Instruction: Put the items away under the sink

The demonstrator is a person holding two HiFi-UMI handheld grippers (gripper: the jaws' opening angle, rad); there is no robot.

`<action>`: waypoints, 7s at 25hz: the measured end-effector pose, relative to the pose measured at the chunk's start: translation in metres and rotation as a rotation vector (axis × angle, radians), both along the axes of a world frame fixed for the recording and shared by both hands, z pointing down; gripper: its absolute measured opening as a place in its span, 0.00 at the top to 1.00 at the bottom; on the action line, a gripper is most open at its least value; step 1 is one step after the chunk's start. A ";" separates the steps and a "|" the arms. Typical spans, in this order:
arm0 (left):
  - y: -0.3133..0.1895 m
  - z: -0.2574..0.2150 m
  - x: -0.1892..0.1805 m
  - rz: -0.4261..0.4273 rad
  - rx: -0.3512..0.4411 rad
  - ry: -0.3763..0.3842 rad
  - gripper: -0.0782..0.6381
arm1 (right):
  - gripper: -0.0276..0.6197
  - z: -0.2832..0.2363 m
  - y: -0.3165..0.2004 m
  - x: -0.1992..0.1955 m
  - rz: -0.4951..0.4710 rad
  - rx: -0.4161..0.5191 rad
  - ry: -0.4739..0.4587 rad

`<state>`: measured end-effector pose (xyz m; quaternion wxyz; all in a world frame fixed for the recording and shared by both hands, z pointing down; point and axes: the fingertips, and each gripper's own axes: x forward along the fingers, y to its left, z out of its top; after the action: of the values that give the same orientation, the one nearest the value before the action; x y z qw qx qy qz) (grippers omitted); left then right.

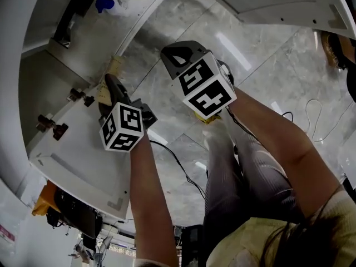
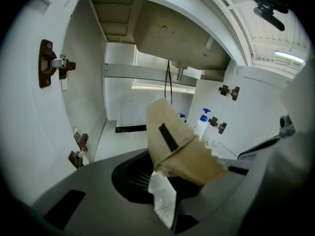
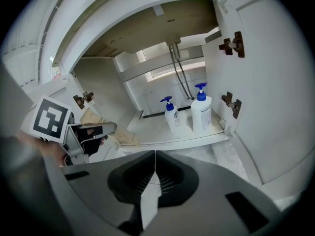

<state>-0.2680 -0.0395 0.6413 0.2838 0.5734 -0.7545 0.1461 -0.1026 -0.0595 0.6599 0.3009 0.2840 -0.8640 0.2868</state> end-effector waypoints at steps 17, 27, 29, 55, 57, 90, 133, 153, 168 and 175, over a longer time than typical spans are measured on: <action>-0.022 0.033 -0.050 -0.055 0.050 -0.100 0.79 | 0.92 0.037 -0.027 -0.038 0.006 0.014 -0.041; -0.039 0.037 -0.073 -0.018 0.074 -0.241 0.79 | 0.92 0.054 -0.025 -0.066 -0.005 -0.011 -0.085; -0.042 0.040 -0.078 -0.019 0.062 -0.272 0.79 | 0.92 0.055 -0.025 -0.072 -0.007 -0.014 -0.095; -0.075 0.073 -0.124 0.143 -0.128 -0.647 0.79 | 0.92 0.076 -0.012 -0.093 -0.016 -0.057 -0.133; -0.078 0.076 -0.124 0.151 -0.141 -0.639 0.79 | 0.92 0.077 -0.008 -0.095 -0.020 -0.069 -0.139; -0.064 0.136 -0.089 0.209 -0.397 -0.125 0.51 | 0.92 0.080 -0.013 -0.080 0.012 -0.098 -0.129; 0.033 -0.059 0.031 0.058 -0.170 0.049 0.82 | 0.92 -0.067 0.014 -0.032 0.082 -0.095 -0.052; 0.070 -0.193 0.054 0.113 -0.125 0.126 0.82 | 0.92 -0.189 0.037 -0.018 0.066 -0.073 -0.055; 0.090 -0.290 0.078 0.118 -0.009 0.132 0.84 | 0.92 -0.286 0.048 0.003 0.034 0.000 -0.078; 0.119 -0.320 0.078 0.092 0.027 0.164 0.84 | 0.92 -0.322 0.064 0.013 -0.001 0.022 -0.091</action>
<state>-0.1902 0.0790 0.3216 0.3300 0.6213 -0.7035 0.1014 -0.0895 0.0047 0.3381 0.2584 0.2738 -0.8800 0.2897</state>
